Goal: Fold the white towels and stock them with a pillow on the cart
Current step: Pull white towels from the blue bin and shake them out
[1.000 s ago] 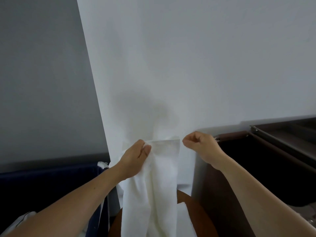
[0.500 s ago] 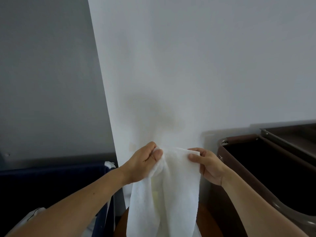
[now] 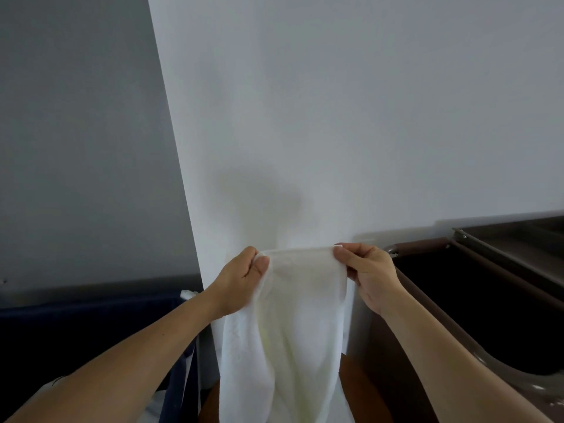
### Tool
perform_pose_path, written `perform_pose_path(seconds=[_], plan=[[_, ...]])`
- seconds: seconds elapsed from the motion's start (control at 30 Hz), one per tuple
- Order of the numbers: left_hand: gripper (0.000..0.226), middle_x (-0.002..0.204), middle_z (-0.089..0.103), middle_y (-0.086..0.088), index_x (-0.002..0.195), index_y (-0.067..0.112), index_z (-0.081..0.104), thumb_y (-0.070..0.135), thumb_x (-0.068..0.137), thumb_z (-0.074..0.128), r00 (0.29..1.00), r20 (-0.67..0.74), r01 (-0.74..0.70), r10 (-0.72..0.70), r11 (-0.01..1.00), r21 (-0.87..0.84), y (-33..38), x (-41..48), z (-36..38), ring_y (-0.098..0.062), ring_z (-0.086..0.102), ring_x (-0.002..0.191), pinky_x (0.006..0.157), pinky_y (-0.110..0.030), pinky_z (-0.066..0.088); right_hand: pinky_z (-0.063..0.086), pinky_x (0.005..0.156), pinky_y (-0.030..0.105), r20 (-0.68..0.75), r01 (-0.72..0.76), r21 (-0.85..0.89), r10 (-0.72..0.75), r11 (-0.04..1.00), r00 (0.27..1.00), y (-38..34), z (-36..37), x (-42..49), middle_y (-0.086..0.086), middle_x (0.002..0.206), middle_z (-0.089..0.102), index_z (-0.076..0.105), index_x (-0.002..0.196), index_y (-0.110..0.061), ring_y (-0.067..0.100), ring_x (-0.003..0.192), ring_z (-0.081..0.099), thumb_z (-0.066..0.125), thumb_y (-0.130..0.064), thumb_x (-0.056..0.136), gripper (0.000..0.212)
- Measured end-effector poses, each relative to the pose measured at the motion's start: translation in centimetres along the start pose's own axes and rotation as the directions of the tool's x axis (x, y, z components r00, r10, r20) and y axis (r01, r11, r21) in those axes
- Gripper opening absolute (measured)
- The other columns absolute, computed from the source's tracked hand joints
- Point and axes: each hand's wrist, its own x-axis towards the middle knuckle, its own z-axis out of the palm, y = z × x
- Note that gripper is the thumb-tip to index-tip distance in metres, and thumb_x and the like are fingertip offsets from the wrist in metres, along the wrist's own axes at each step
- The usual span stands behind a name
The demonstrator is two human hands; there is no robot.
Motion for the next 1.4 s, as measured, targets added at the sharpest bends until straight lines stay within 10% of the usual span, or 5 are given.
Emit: perform_pose_path(seconds=[0.27,0.67,0.83,1.4], plan=[[0.035,0.074,0.053,0.003,0.072,0.016,0.047,0.035,0.103,0.045,0.939,-0.305,0.162,-0.16,0.987,-0.017,1.0,1.2,0.5,-0.009,0.043,0.061,0.056,-0.022,0.034,0.054,0.071,0.022,-0.288,0.12,-0.5,-0.295,0.858,0.911,-0.7,1.8,-0.1,-0.013,0.074,0.07,0.074,0.087,-0.023,0.005,0.068,0.063,0.077,-0.024,0.085,0.004],[0.041,0.057,0.063,-0.001,0.067,0.009,0.071,0.04,0.094,0.063,0.942,-0.204,0.185,-0.266,0.92,-0.346,4.5,0.4,5.9,-0.01,0.051,0.052,0.051,-0.023,0.042,0.046,0.071,0.012,-0.215,0.144,-0.449,-0.262,0.882,0.941,2.4,6.0,-2.2,-0.016,0.077,0.071,0.068,0.075,-0.033,-0.001,0.079,0.066,0.075,-0.023,0.086,0.016],[0.051,0.046,0.038,0.004,0.055,0.006,0.054,0.033,0.098,0.056,0.949,-0.189,0.183,-0.251,0.93,-0.319,4.8,0.1,6.7,-0.011,0.031,0.044,0.045,-0.022,0.028,0.044,0.063,0.006,-0.209,0.124,-0.436,-0.235,0.891,0.949,2.8,5.8,-2.7,-0.017,0.073,0.07,0.068,0.071,-0.034,-0.005,0.073,0.066,0.076,-0.025,0.085,0.019],[0.038,0.056,0.065,0.002,0.067,0.017,0.068,0.028,0.099,0.05,0.984,-0.172,0.056,-0.04,0.994,0.089,2.3,0.7,6.9,-0.011,0.061,0.056,0.051,-0.023,0.047,0.041,0.071,0.012,-0.057,0.161,-0.518,-0.222,0.84,0.973,4.3,7.5,-4.5,-0.015,0.1,0.058,0.068,0.068,-0.025,0.0,0.088,0.06,0.05,-0.038,0.1,0.039]])
